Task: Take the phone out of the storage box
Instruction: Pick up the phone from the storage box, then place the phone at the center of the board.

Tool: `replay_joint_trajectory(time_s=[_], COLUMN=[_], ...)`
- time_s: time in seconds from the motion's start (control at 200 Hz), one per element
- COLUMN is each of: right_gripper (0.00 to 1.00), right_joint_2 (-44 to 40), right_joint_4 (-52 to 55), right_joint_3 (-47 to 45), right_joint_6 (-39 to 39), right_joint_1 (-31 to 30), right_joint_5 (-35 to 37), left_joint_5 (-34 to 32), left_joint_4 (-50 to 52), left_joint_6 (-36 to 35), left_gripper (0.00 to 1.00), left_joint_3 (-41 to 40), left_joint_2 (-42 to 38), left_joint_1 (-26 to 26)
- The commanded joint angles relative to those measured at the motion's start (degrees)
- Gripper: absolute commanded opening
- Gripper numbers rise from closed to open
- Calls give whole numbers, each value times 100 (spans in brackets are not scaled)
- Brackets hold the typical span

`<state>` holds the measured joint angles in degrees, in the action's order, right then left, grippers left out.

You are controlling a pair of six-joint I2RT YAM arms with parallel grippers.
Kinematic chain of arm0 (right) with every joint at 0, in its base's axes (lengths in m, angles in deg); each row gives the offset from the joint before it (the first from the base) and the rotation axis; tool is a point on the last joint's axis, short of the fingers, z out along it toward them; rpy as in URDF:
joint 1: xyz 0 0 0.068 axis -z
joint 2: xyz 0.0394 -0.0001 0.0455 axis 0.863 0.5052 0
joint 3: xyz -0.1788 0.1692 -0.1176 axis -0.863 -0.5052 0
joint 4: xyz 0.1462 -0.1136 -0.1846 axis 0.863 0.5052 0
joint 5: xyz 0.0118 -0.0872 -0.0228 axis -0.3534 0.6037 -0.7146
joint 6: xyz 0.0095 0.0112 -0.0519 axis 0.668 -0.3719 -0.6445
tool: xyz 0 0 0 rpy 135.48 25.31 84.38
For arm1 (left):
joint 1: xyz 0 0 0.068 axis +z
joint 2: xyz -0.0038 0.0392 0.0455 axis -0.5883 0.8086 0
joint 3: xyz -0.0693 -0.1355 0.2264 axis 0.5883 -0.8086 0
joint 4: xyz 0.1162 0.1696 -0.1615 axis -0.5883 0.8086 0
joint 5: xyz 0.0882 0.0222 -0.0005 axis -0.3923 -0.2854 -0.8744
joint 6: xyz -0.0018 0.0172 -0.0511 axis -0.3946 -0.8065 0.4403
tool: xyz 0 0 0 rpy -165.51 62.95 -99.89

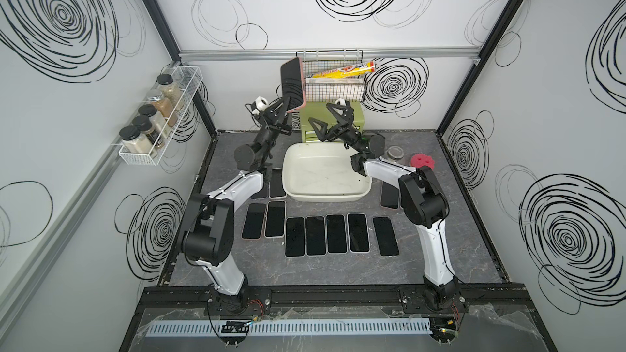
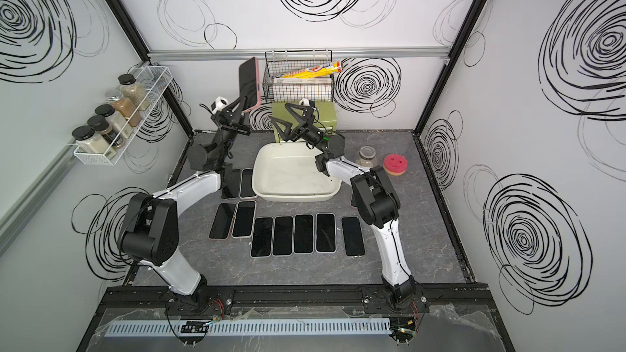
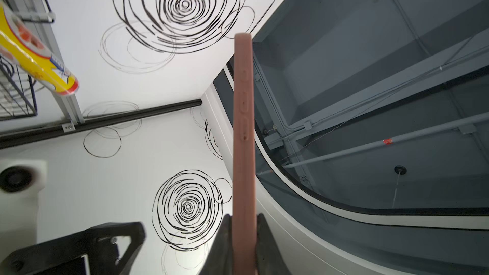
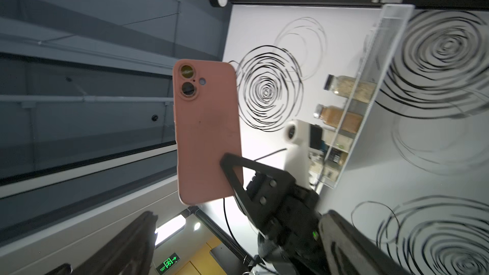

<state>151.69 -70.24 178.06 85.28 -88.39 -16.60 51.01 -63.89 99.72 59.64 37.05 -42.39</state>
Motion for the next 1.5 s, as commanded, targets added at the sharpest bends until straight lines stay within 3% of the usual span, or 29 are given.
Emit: replay_joint_trajectory(time_s=[0.0,0.125,0.215,0.28,0.396,0.431,0.716,0.961,1.222,1.292,1.497], right_gripper=[100,100,100,100,100,100,100,100,100,100,100], right_joint_2=[-677,-907,-1021,-1085,-1124,-1128,-1191,-1474,-1480,-1485,-1492], right_joint_4=[453,241,306,229,-60,-172,-738,-54,110,88,45], right_joint_3=[-269,-845,-1021,-1123,-1340,-1395,-1743,-2336,-2473,-2566,-2716], right_joint_6=[-114,27,27,74,296,363,709,-44,-287,-297,-372], right_joint_1=[112,174,232,279,367,390,638,755,773,781,781], right_joint_5=[-892,-1096,-1398,-1558,-1711,-1745,-1996,-2155,-2141,-2102,-2057], left_joint_5=[820,1811,2389,2484,2325,2183,1531,1269,1201,1169,1082], left_joint_4=[-880,225,1790,2700,5617,6090,6844,7328,7103,7444,7601], left_joint_6=[-129,-866,-1981,-2796,-5135,-5515,-6711,-7548,-7546,-7737,-7865], left_gripper=[0,0,0,0,0,0,0,0,0,0,0], left_joint_3=[-88,-412,-603,-786,-579,-585,-628,490,1790,2274,2854], left_joint_2=[-842,-1274,-1453,-1632,-1740,-1705,-912,811,2412,2823,3541], left_joint_1=[790,1540,1774,1929,1940,1944,2059,1757,1563,1510,1411])
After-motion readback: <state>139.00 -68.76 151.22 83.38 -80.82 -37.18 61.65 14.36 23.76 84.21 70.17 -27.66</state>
